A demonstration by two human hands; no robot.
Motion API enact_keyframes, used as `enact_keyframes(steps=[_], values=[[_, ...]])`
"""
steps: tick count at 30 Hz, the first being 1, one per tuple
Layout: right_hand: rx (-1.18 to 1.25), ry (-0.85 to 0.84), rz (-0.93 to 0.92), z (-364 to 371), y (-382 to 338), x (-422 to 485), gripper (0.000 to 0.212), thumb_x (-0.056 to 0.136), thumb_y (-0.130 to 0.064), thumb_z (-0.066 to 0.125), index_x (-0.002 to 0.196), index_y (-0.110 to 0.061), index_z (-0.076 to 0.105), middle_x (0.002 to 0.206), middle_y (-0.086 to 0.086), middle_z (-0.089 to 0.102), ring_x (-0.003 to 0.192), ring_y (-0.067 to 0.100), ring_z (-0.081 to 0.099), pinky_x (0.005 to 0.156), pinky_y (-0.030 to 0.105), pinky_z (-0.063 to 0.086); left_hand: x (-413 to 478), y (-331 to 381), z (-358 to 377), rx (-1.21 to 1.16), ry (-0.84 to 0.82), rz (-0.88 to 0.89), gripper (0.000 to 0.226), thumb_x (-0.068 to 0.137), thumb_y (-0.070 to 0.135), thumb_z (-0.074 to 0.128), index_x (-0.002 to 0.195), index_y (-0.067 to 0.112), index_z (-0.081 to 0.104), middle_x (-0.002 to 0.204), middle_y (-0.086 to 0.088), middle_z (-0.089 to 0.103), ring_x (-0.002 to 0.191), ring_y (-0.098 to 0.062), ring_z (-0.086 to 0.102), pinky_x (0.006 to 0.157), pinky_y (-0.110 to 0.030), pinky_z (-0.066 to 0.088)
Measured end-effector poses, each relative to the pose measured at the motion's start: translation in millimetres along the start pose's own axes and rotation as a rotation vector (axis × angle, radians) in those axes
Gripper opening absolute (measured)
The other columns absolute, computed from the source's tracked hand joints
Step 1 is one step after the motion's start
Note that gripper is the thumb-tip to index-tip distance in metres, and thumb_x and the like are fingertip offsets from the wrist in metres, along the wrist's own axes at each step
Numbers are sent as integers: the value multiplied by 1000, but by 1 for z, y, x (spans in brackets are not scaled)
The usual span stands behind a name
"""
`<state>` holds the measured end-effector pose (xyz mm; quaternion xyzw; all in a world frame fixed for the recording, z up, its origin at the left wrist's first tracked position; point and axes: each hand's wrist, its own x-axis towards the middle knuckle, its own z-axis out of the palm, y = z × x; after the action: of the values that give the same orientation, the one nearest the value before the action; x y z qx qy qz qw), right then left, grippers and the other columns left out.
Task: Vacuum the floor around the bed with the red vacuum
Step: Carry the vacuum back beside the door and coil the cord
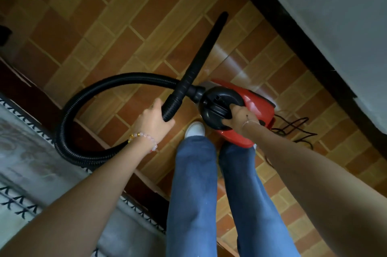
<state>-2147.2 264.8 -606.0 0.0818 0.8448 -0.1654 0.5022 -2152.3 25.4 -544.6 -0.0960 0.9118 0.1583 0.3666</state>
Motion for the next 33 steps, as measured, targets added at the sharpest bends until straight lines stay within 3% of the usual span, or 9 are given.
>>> enact_keyframes(steps=[5, 12, 19, 22, 27, 33], values=[[-8, 41, 79, -43, 17, -67, 38, 86, -36, 60, 111, -8, 56, 99, 11, 64, 92, 29, 61, 66, 30, 39, -42, 6, -34, 71, 9, 99, 37, 83, 29, 65, 111, 13, 47, 91, -8, 66, 67, -27, 58, 55, -27, 38], [125, 281, 224, -78, 27, -211, 28, 79, -33, 63, 99, -13, 61, 96, 9, 67, 88, 32, 63, 64, 30, 44, -125, 54, -103, 140, -13, 338, 43, 85, 35, 58, 125, 22, 46, 105, -3, 67, 89, -31, 65, 72, -34, 50], [275, 472, 320, -102, 43, -350, 23, 73, -36, 57, 87, -19, 62, 95, 4, 70, 90, 28, 65, 69, 29, 48, -226, 119, -180, 421, 39, 705, 31, 86, 40, 52, 114, 30, 47, 96, 6, 67, 85, -25, 66, 64, -31, 47], [364, 565, 359, -97, 60, -408, 15, 70, -35, 56, 76, -21, 54, 91, 4, 69, 90, 28, 65, 66, 26, 42, -263, 142, -202, 536, 53, 865, 36, 86, 41, 49, 121, 31, 44, 101, 9, 64, 86, -21, 66, 66, -31, 49], [513, 713, 478, -82, 96, -486, 12, 68, -34, 56, 69, -24, 51, 87, 0, 69, 87, 26, 64, 63, 25, 39, -315, 185, -208, 584, 30, 1049, 41, 87, 42, 50, 126, 37, 39, 102, 14, 60, 89, -14, 65, 72, -24, 49], [679, 814, 623, -41, 142, -550, 13, 65, -34, 55, 63, -23, 48, 83, 0, 67, 86, 27, 65, 64, 26, 42, -367, 243, -179, 658, 52, 1218, 41, 85, 45, 49, 124, 38, 40, 103, 14, 62, 91, -14, 65, 73, -27, 49]])
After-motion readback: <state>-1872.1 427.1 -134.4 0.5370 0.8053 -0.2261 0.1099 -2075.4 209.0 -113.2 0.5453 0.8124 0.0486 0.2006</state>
